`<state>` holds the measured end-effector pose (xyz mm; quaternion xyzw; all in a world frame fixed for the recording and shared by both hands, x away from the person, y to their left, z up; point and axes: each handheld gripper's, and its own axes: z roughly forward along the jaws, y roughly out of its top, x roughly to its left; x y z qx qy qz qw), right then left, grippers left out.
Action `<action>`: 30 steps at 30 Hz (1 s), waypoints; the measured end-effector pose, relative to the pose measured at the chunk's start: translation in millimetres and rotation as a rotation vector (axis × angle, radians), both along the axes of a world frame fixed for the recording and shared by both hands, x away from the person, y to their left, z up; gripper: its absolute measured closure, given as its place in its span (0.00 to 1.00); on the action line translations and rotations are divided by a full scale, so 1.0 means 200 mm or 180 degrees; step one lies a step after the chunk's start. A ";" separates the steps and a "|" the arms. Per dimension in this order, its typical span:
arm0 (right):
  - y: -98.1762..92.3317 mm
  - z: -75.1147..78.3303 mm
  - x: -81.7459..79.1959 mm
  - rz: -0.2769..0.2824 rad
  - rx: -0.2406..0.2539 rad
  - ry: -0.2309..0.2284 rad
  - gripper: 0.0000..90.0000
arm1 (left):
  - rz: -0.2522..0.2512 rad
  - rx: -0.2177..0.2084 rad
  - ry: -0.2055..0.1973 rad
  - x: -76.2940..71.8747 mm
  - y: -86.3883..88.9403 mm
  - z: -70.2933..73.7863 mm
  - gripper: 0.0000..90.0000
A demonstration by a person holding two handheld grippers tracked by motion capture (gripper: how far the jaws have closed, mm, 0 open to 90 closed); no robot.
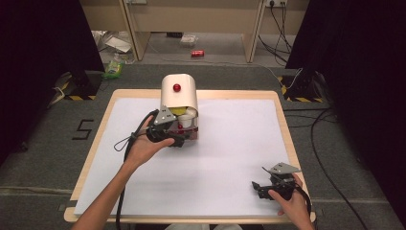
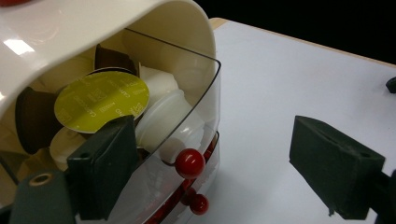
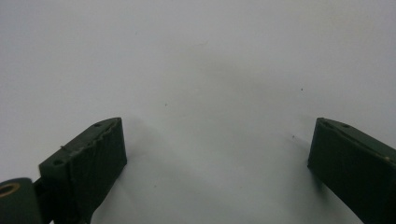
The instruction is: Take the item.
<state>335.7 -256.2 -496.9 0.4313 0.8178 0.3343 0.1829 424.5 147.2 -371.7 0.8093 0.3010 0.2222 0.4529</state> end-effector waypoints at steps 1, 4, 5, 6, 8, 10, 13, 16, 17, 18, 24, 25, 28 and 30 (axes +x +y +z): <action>0.00 0.00 0.00 -0.0002 0.0001 0.0001 0.05 | -0.0007 0.0019 0.0011 -0.01 0.00 0.00 0.17; 0.00 0.00 0.00 0.0003 -0.0001 -0.0002 0.05 | -0.0035 0.0053 0.0031 -0.03 -0.01 0.00 0.17; 0.00 0.00 0.00 0.0004 -0.0002 -0.0003 0.05 | -0.0046 0.0062 0.0032 -0.04 -0.01 0.00 0.17; 0.00 0.00 0.00 0.0002 -0.0001 -0.0002 0.05 | -0.0056 0.0047 0.0035 -0.05 -0.01 0.00 0.17; 0.00 0.00 0.00 0.0002 -0.0001 -0.0002 0.05 | -0.0070 0.0030 0.0032 -0.07 0.00 0.00 0.17; 0.00 0.00 0.00 0.0001 -0.0001 -0.0002 0.05 | -0.0079 0.0006 0.0035 -0.09 0.00 -0.01 0.17; 0.00 0.00 0.00 -0.0001 0.0000 0.0002 0.05 | -0.0096 0.0010 0.0054 -0.12 0.00 -0.01 0.17; 0.00 0.00 0.00 -0.0001 0.0000 0.0001 0.05 | -0.0111 0.0019 0.0065 -0.15 -0.01 -0.01 0.17; 0.00 0.00 0.00 -0.0001 -0.0001 0.0000 0.05 | -0.0117 0.0024 0.0062 -0.16 -0.01 -0.01 0.17; 0.00 0.00 0.00 -0.0002 -0.0001 0.0001 0.05 | -0.0115 0.0012 0.0054 -0.17 -0.01 -0.02 0.17; 0.00 0.00 0.00 -0.0003 0.0001 -0.0002 0.05 | -0.0121 0.0041 0.0040 -0.21 -0.01 -0.03 0.17; 0.00 0.00 0.00 -0.0003 0.0001 -0.0001 0.05 | -0.0132 0.0058 0.0048 -0.22 -0.02 -0.03 0.17; 0.00 0.00 0.00 -0.0002 0.0002 -0.0001 0.05 | -0.0138 0.0066 0.0041 -0.25 -0.02 -0.03 0.17; 0.00 0.00 0.00 -0.0004 0.0001 -0.0002 0.05 | -0.0126 0.0076 0.0020 -0.26 -0.02 -0.04 0.17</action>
